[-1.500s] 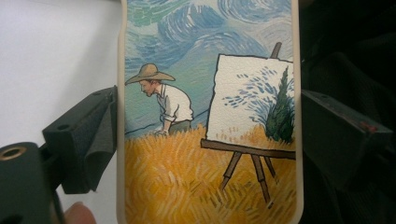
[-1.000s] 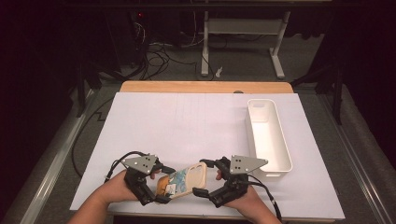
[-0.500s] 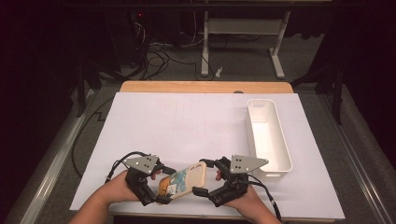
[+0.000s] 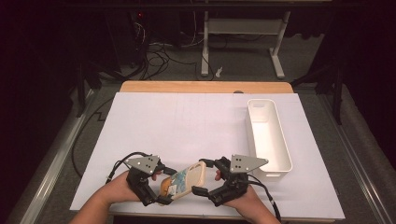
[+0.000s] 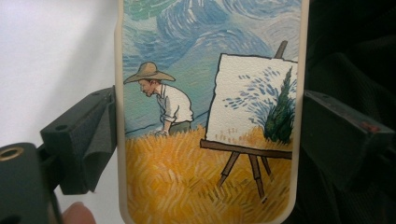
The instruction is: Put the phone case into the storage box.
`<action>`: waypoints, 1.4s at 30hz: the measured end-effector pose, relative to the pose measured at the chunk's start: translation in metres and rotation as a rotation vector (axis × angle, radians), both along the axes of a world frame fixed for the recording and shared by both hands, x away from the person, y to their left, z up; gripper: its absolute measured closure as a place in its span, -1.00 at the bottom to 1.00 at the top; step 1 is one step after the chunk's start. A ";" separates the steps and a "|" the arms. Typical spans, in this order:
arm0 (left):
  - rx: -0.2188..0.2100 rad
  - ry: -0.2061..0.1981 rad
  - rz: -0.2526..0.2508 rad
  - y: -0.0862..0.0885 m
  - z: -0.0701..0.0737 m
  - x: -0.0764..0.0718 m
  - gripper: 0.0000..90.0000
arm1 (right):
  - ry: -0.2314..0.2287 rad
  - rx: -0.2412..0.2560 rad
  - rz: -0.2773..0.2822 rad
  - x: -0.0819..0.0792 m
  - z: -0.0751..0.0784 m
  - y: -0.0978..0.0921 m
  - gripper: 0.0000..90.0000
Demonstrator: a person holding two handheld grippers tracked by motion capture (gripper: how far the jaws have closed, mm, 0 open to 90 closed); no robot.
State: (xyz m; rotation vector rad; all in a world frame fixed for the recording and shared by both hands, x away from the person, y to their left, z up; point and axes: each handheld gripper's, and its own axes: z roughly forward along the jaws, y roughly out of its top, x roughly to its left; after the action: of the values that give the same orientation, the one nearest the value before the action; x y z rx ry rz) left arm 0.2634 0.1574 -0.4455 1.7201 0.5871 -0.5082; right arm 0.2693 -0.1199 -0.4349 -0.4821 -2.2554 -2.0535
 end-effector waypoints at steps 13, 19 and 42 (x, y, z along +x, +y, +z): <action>0.006 0.004 0.013 -0.002 0.000 0.000 -0.83 | -0.006 0.019 0.004 -0.001 0.002 -0.001 -0.74; 0.007 0.003 0.038 -0.002 0.000 0.002 -0.93 | -0.006 0.025 -0.001 0.000 0.002 -0.002 -0.74; -0.011 -0.118 0.415 0.023 0.007 0.018 -1.00 | -0.028 0.025 -0.046 -0.002 0.006 -0.007 -0.74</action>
State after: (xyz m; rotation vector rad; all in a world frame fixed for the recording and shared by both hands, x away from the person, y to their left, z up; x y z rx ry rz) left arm 0.2818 0.1805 -0.4386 1.5501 0.8279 -0.1152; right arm 0.2677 -0.1270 -0.4290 -0.5118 -2.2520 -2.1199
